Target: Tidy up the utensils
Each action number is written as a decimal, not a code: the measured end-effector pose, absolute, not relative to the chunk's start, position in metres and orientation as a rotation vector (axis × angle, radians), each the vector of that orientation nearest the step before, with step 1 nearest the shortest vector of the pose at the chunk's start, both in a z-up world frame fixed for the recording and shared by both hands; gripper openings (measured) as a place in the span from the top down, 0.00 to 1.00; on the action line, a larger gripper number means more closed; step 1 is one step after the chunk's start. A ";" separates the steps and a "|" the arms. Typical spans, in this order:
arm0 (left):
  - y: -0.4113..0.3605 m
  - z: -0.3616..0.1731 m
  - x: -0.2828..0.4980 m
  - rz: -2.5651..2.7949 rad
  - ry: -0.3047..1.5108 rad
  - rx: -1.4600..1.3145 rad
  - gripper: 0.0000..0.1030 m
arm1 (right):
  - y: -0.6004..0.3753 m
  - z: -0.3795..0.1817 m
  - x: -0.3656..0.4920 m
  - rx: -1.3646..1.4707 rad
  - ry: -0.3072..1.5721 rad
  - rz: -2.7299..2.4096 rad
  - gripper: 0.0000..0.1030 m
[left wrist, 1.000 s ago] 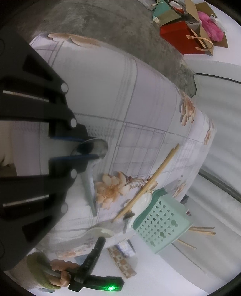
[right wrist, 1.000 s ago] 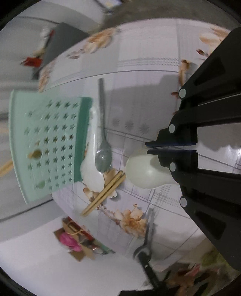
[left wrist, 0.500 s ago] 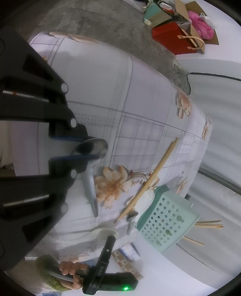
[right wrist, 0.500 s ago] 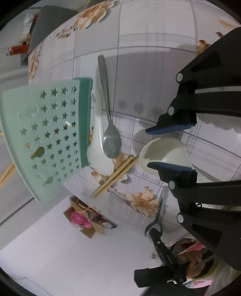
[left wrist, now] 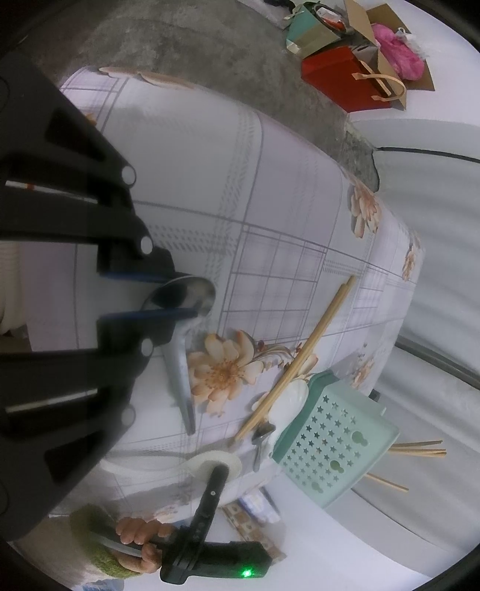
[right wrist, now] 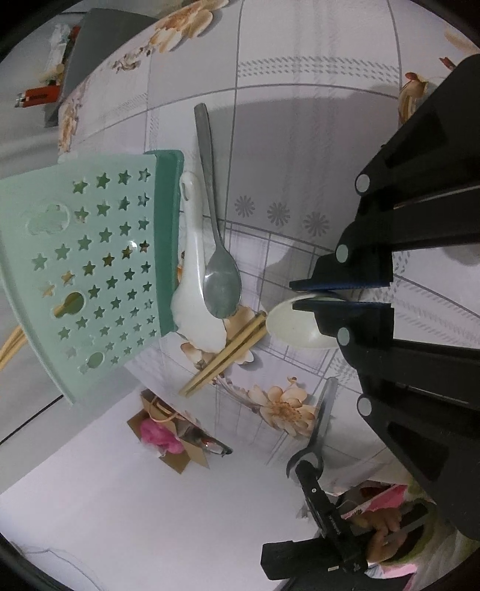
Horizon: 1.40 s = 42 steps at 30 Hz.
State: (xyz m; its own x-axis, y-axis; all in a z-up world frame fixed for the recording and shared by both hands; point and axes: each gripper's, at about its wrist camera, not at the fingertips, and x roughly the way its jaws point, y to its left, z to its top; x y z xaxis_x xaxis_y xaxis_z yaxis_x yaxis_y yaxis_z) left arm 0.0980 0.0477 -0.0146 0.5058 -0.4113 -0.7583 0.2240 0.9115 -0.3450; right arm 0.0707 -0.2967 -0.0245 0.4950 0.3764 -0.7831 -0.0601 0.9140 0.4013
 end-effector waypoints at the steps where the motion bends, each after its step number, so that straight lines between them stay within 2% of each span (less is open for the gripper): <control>1: 0.048 -0.015 0.098 -0.387 0.969 -0.213 0.89 | -0.297 -0.023 0.070 0.340 1.016 0.266 0.95; 31: 0.045 -0.002 0.092 -0.366 0.924 -0.170 0.90 | -0.323 -0.001 0.054 0.388 0.913 0.173 0.95; 42: 0.053 0.034 0.086 -0.405 0.804 -0.239 0.98 | -0.330 0.008 0.047 0.428 0.870 0.151 0.95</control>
State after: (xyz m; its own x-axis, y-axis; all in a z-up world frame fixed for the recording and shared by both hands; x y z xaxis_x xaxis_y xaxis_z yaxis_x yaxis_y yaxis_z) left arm 0.0862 0.0534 0.0343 0.6235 -0.4381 -0.6476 0.2597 0.8973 -0.3569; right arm 0.0468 -0.3297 0.0077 0.6404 0.2994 -0.7073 0.0441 0.9051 0.4230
